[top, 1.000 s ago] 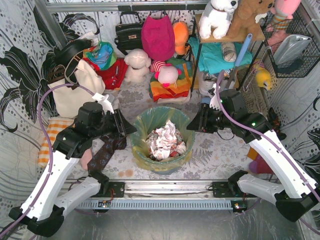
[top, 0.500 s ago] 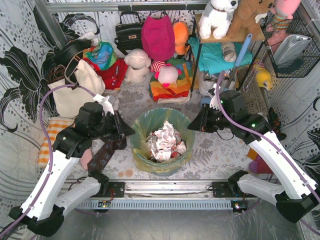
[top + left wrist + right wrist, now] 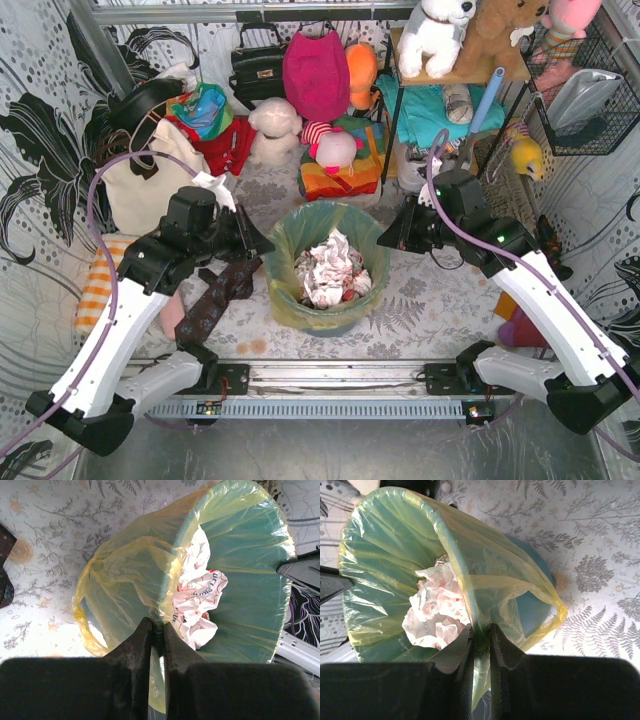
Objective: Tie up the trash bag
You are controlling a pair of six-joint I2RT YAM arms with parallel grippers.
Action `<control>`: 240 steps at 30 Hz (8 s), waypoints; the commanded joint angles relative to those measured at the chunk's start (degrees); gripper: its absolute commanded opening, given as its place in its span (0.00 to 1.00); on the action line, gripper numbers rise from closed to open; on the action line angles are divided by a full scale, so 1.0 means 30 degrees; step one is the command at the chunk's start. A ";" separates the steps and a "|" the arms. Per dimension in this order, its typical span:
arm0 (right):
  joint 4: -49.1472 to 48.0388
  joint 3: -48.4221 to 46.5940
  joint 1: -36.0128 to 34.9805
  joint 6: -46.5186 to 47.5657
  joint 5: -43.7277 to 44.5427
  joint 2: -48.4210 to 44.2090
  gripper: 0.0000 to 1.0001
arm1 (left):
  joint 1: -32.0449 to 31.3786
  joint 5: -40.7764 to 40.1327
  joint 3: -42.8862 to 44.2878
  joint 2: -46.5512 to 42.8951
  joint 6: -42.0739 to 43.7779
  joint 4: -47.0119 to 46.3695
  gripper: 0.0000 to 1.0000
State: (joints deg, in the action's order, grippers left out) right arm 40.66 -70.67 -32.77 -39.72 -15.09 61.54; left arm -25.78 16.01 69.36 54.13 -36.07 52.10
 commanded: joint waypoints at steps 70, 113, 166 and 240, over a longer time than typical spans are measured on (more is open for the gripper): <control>0.3971 -0.3258 -0.0187 -0.0351 0.8069 -0.3658 0.53 | -0.0105 -0.1704 -1.3115 -0.4917 -0.4310 -1.0494 0.56; 0.5508 -0.2406 -0.0184 -0.0551 0.8560 -0.2376 0.52 | -0.0108 -0.0020 -1.5580 -0.0192 -0.3202 -1.6398 0.03; -1.7301 1.5581 0.5329 0.0435 -0.5079 0.1423 0.36 | -0.0093 -0.0344 -1.4223 -0.1107 -0.2960 -1.3519 0.00; -1.0058 0.4730 0.5344 -0.3268 -0.5195 -0.5788 0.00 | -0.0100 -0.1705 -0.2113 -0.3884 -0.2060 -0.5192 0.00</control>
State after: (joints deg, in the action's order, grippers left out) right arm 13.30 -53.32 -17.04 -48.03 -29.61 44.25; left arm -25.89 10.11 59.35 42.09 -43.38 37.43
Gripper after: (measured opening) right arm 0.003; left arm 0.009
